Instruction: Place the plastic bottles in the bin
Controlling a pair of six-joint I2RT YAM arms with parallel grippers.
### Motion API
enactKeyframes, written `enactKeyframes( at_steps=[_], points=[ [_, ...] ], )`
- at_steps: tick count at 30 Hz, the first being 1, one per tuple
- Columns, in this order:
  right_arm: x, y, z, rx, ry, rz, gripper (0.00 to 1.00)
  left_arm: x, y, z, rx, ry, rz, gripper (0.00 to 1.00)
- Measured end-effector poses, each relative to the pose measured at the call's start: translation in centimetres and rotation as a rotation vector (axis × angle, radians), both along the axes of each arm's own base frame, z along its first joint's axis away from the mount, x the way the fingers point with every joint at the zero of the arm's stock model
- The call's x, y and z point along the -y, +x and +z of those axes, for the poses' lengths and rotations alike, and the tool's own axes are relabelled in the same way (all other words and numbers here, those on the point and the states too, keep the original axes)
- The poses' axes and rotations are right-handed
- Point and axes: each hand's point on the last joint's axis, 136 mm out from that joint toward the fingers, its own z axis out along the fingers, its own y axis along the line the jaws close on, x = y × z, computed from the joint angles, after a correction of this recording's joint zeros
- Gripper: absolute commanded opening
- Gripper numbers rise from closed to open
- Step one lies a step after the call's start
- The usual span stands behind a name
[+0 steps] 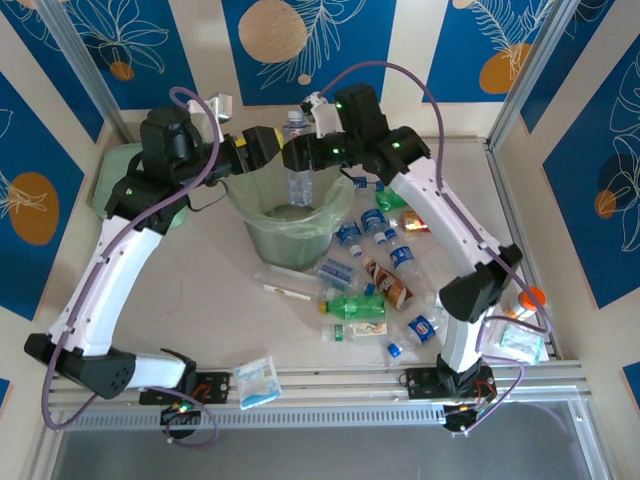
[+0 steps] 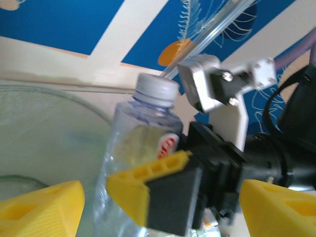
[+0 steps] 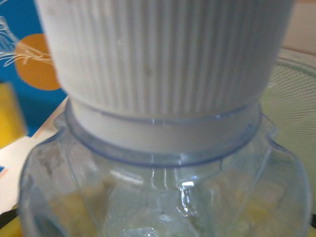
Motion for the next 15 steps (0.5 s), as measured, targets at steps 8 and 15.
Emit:
enactKeyframes(
  at_steps=[8,15],
  points=[
    [-2.3,1.8,-5.1,-0.022,-0.157,-0.055,0.61,-1.5,-0.3,-2.6,-0.027,0.074,0.066,0.82],
    [-3.2,1.6,-7.5,-0.022,-0.247,-0.065,0.7,-2.4,-0.5,-4.3,-0.05,0.104,0.107,0.82]
  ],
)
